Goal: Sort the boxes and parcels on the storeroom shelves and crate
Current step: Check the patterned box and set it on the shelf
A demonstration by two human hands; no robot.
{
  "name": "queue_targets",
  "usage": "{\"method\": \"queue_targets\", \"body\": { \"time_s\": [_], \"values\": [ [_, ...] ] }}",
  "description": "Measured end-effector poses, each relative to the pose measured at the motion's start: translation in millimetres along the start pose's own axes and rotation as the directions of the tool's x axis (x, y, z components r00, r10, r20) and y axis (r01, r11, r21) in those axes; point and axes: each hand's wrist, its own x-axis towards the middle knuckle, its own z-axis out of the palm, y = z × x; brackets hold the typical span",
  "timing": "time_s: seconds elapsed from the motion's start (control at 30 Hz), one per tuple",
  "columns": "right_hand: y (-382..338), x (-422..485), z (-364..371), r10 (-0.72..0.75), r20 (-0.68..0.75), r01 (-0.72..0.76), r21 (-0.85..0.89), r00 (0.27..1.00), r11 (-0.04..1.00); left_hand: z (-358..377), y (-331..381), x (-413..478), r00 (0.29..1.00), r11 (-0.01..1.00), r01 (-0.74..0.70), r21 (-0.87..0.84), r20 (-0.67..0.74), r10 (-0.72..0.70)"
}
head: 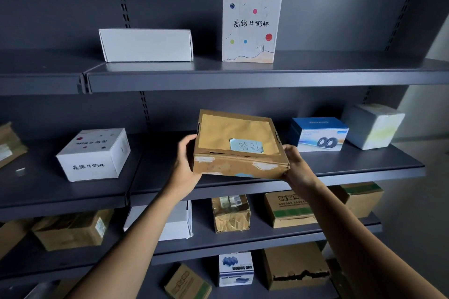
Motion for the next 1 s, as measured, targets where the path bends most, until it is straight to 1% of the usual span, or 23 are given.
{"method": "queue_targets", "body": {
  "time_s": [0.2,0.27,0.33,0.4,0.5,0.57,0.67,0.77,0.87,1.0],
  "values": [
    [0.3,2.8,1.0,-0.02,-0.006,0.02,0.028,1.0,0.999,-0.4,-8.4,-4.6,1.0,0.999,-0.024,0.03,-0.015,0.025],
    [-1.9,4.2,1.1,-0.002,-0.022,0.003,0.075,1.0,0.997,-2.5,-9.3,-3.4,0.999,1.0,-0.024,0.011,-0.027,0.024],
    [-1.7,7.2,1.4,-0.007,-0.039,0.008,0.04,0.999,0.999,-3.8,-7.7,-0.3,0.999,0.999,-0.015,-0.047,-0.045,0.013],
    [-1.8,9.6,2.2,0.011,-0.047,-0.013,-0.039,0.999,0.999,-5.2,-1.7,4.1,0.997,0.995,0.028,-0.092,-0.07,-0.034],
    [-1.8,15.6,5.0,0.03,-0.113,-0.043,-0.119,0.993,0.992,-6.5,4.3,12.2,0.991,0.996,0.074,-0.058,-0.109,-0.08],
    [-4.8,17.9,10.4,0.024,-0.15,-0.045,-0.137,0.988,0.99,-7.4,6.7,17.7,0.986,0.993,0.097,-0.06,-0.131,-0.104],
    [-8.1,20.6,17.2,0.006,-0.155,-0.028,-0.143,0.988,0.989,-4.9,6.9,25.3,0.968,0.986,0.147,-0.074,-0.193,-0.159],
    [-8.1,26.0,21.1,-0.018,-0.209,-0.013,-0.145,0.978,0.989,-2.2,5.9,31.1,0.942,0.971,0.229,-0.071,-0.236,-0.24],
    [-8.5,29.6,22.5,-0.019,-0.234,-0.022,-0.171,0.972,0.985,-1.1,9.9,33.6,0.933,0.952,0.298,-0.065,-0.193,-0.305],
    [-5.0,35.1,24.9,0.034,-0.192,-0.062,-0.141,0.981,0.988,3.1,7.7,33.3,0.933,0.942,0.331,-0.048,-0.132,-0.335]
  ]
}}
